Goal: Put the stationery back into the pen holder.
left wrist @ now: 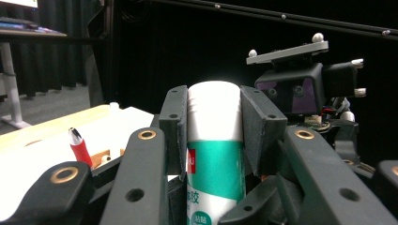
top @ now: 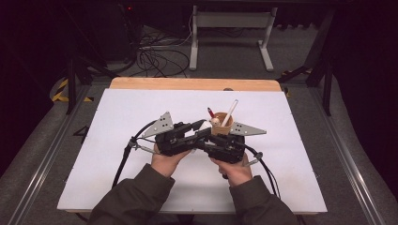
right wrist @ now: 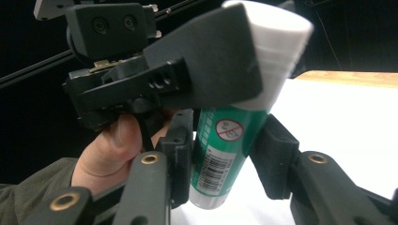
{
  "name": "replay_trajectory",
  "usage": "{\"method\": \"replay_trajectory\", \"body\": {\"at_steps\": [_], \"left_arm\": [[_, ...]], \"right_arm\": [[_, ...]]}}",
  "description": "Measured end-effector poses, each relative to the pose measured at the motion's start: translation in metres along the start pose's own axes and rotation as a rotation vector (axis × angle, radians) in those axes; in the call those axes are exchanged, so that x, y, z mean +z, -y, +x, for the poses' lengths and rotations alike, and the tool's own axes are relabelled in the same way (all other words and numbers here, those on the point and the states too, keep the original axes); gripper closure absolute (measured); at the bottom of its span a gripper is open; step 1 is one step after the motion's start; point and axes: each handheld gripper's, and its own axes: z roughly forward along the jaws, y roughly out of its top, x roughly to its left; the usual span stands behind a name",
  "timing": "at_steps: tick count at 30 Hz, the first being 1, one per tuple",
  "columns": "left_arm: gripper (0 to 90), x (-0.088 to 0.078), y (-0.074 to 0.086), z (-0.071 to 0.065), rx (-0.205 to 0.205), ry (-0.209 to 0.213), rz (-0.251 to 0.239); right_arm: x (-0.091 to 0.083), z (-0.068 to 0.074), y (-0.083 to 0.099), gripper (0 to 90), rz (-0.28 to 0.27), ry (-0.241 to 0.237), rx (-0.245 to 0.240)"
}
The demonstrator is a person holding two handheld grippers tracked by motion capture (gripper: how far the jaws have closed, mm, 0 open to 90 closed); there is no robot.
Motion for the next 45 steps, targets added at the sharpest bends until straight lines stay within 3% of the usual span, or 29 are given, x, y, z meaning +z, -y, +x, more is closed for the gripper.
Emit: {"method": "replay_trajectory", "body": {"at_steps": [15, 21, 26, 33, 38, 45], "left_arm": [[64.9, -0.008, -0.001, 0.000, 0.053, -0.021, 0.049], [64.5, -0.011, 0.001, 0.002, 0.059, -0.039, 0.087], [60.7, -0.014, 0.000, 0.001, 0.087, -0.082, 0.114], [54.8, -0.026, -0.002, 0.005, 0.095, -0.132, 0.133], [50.4, -0.028, 0.000, 0.001, 0.157, -0.173, 0.179], [43.2, -0.030, 0.004, -0.002, 0.202, -0.217, 0.224]], "right_arm": [[0.001, 0.002, 0.000, 66.3, 0.068, 0.073, -0.092], [0.004, 0.006, 0.001, 66.3, 0.124, 0.139, -0.162], [0.006, 0.008, 0.001, 66.3, 0.164, 0.221, -0.245], [-0.002, 0.003, -0.003, 66.3, 0.148, 0.307, -0.282], [-0.005, 0.000, -0.006, 66.3, 0.129, 0.345, -0.298], [-0.008, -0.005, -0.008, 66.3, 0.116, 0.377, -0.308]]}}
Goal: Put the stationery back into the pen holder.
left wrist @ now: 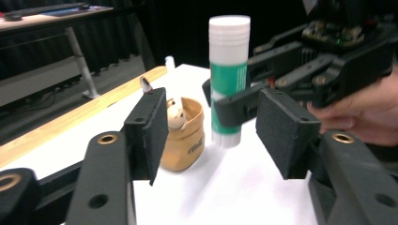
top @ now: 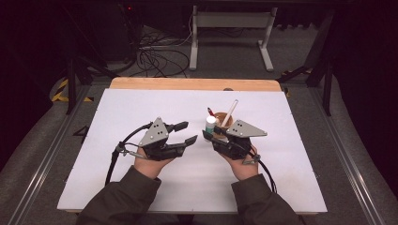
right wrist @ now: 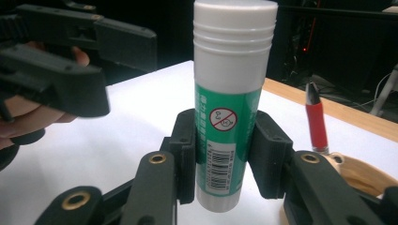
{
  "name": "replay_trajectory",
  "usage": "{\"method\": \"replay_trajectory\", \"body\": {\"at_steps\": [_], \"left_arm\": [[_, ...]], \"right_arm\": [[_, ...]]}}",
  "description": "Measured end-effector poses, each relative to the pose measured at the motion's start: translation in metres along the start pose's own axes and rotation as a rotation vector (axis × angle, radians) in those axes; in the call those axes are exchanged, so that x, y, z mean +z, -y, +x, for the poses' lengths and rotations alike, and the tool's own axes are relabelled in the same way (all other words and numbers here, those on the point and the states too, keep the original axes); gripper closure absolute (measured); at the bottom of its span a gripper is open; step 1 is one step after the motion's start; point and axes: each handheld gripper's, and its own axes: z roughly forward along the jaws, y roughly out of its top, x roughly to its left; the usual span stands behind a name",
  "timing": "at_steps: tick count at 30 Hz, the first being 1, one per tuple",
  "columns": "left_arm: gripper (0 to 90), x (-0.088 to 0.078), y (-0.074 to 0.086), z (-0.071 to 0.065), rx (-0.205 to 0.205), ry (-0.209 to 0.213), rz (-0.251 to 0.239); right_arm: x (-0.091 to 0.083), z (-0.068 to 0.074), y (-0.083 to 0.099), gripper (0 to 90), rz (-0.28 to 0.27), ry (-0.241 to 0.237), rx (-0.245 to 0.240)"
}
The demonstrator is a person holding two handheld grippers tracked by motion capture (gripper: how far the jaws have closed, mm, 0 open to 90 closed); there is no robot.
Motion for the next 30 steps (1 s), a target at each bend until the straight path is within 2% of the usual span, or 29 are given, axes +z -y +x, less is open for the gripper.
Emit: {"method": "replay_trajectory", "body": {"at_steps": [5, 8, 18, 30], "left_arm": [[39.5, -0.002, 0.006, 0.002, 0.013, -0.023, 0.036], [36.0, -0.005, 0.008, 0.004, 0.011, -0.032, 0.028], [32.5, -0.016, 0.012, 0.015, -0.012, -0.063, 0.026], [29.6, -0.028, 0.014, 0.020, -0.002, -0.090, 0.038]], "right_arm": [[0.000, -0.005, -0.001, 66.3, -0.015, 0.013, 0.007], [-0.001, -0.007, -0.002, 66.3, -0.021, 0.022, 0.010], [-0.002, -0.015, -0.004, 66.3, -0.035, 0.046, 0.016], [-0.004, -0.031, -0.006, 66.3, -0.068, 0.099, 0.044]]}}
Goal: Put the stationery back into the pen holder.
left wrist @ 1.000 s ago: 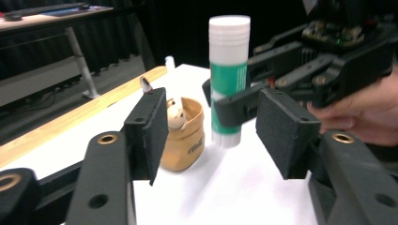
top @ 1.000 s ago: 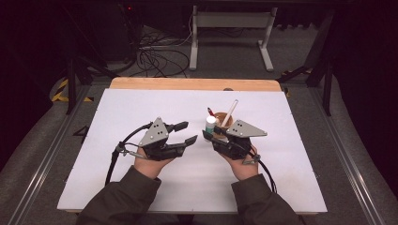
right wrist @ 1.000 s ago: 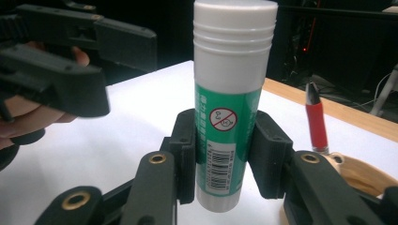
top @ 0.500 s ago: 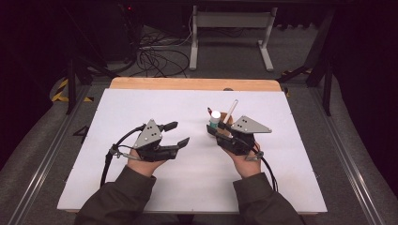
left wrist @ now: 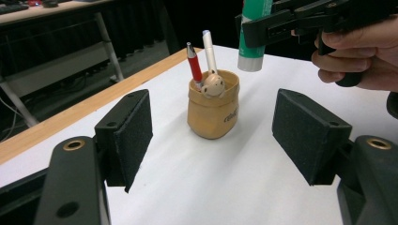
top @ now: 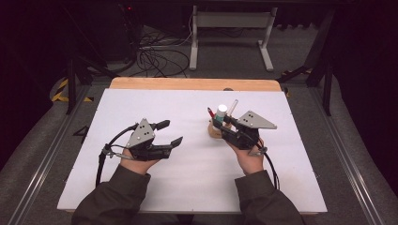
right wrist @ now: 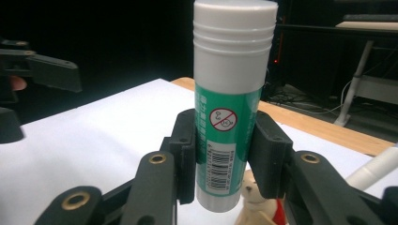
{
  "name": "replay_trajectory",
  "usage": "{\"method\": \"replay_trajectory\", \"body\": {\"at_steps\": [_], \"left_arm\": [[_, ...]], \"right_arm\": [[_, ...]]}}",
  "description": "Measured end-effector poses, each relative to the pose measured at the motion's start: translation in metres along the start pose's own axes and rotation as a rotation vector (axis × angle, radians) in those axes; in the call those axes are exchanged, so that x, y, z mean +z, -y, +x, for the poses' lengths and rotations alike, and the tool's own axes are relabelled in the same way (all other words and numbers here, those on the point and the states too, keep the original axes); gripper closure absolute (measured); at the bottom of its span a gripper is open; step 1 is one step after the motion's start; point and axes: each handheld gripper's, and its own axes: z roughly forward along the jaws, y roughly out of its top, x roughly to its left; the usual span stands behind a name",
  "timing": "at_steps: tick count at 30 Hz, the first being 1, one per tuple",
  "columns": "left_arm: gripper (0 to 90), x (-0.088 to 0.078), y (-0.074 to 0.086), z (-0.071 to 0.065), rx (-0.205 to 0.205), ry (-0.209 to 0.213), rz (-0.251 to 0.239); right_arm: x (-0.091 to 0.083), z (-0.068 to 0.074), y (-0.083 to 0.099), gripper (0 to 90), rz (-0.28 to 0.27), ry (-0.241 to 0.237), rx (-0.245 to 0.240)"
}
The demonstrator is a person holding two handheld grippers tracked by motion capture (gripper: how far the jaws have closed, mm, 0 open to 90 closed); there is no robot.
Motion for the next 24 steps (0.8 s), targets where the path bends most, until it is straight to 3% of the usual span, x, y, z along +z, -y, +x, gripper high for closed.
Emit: {"method": "replay_trajectory", "body": {"at_steps": [17, 24], "left_arm": [[28.6, -0.012, 0.003, 0.006, 0.000, -0.035, 0.003], [28.6, -0.017, 0.003, 0.008, -0.002, -0.043, 0.001]], "right_arm": [[0.007, -0.024, 0.007, 66.3, -0.030, 0.100, -0.006], [0.012, -0.034, 0.018, 66.3, -0.042, 0.151, 0.020]]}}
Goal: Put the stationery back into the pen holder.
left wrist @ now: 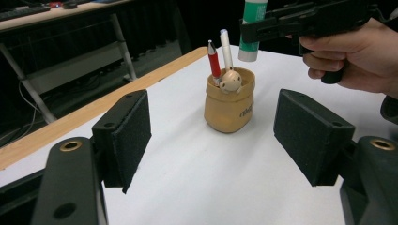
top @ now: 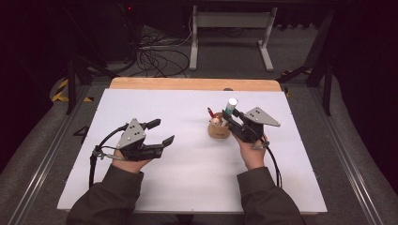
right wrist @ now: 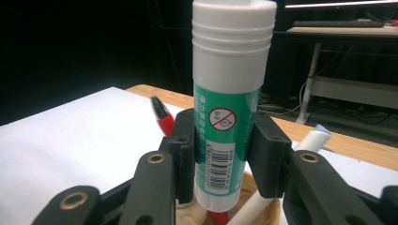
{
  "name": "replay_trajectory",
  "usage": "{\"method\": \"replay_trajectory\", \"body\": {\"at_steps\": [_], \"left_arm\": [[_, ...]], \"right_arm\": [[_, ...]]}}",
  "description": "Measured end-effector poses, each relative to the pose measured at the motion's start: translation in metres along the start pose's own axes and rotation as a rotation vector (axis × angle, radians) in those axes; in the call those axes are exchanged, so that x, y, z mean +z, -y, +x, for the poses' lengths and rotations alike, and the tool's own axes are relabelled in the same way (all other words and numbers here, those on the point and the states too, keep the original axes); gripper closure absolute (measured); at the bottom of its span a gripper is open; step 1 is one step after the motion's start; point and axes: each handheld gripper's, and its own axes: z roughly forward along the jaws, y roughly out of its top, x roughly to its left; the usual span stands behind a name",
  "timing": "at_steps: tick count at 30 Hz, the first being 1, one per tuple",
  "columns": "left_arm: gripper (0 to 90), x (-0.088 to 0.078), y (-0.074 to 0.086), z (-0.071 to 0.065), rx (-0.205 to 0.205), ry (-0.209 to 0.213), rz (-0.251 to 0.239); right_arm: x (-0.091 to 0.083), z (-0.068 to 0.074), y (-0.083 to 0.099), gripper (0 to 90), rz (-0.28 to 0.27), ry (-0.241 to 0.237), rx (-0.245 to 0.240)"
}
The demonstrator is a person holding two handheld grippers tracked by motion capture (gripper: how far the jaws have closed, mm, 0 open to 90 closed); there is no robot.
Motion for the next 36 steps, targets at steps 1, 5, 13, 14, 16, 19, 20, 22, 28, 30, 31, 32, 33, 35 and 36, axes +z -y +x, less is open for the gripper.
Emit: {"method": "replay_trajectory", "body": {"at_steps": [1, 5, 13, 14, 16, 19, 20, 22, 28, 30, 31, 32, 33, 35, 36], "left_arm": [[28.6, -0.001, 0.000, 0.000, -0.001, -0.003, 0.000], [28.6, -0.003, 0.001, 0.001, -0.002, -0.006, 0.000], [28.5, -0.005, 0.001, 0.002, 0.001, -0.011, -0.002], [28.5, -0.005, 0.002, 0.002, 0.000, -0.011, -0.001], [28.5, -0.005, 0.002, 0.002, 0.001, -0.011, 0.000], [28.5, -0.005, 0.002, 0.002, 0.001, -0.011, 0.000], [28.4, -0.005, 0.002, 0.002, 0.001, -0.011, 0.000], [28.4, -0.005, 0.002, 0.002, -0.001, -0.009, 0.002], [28.4, -0.005, 0.002, 0.002, 0.001, -0.007, 0.003], [28.3, -0.005, 0.002, 0.002, 0.002, -0.007, 0.004], [28.3, -0.005, 0.002, 0.002, 0.005, -0.008, 0.005], [28.3, -0.005, 0.003, 0.001, 0.002, -0.006, 0.007], [28.4, -0.005, 0.003, 0.001, 0.003, -0.005, 0.006], [28.3, -0.004, 0.003, 0.001, 0.003, -0.004, 0.007], [28.3, -0.004, 0.003, 0.001, 0.003, -0.004, 0.007]], "right_arm": [[0.001, -0.001, 0.002, 66.3, 0.001, 0.006, 0.002], [0.005, -0.004, 0.008, 66.3, 0.003, 0.028, 0.012], [0.013, -0.010, 0.020, 66.2, 0.045, 0.048, 0.020], [0.014, -0.011, 0.022, 66.2, 0.051, 0.051, 0.022], [0.015, -0.012, 0.024, 66.2, 0.063, 0.053, 0.027], [0.016, -0.014, 0.027, 66.1, 0.073, 0.057, 0.029], [0.017, -0.014, 0.027, 66.1, 0.074, 0.057, 0.031], [0.017, -0.015, 0.028, 66.1, 0.085, 0.058, 0.033], [0.019, -0.016, 0.031, 65.9, 0.101, 0.055, 0.045], [0.020, -0.016, 0.031, 65.8, 0.105, 0.055, 0.048], [0.020, -0.016, 0.031, 65.8, 0.107, 0.055, 0.049], [0.020, -0.016, 0.031, 65.7, 0.109, 0.055, 0.052], [0.020, -0.016, 0.032, 65.6, 0.110, 0.055, 0.053], [0.021, -0.016, 0.032, 65.6, 0.116, 0.055, 0.055], [0.021, -0.016, 0.032, 65.7, 0.119, 0.054, 0.054]]}}
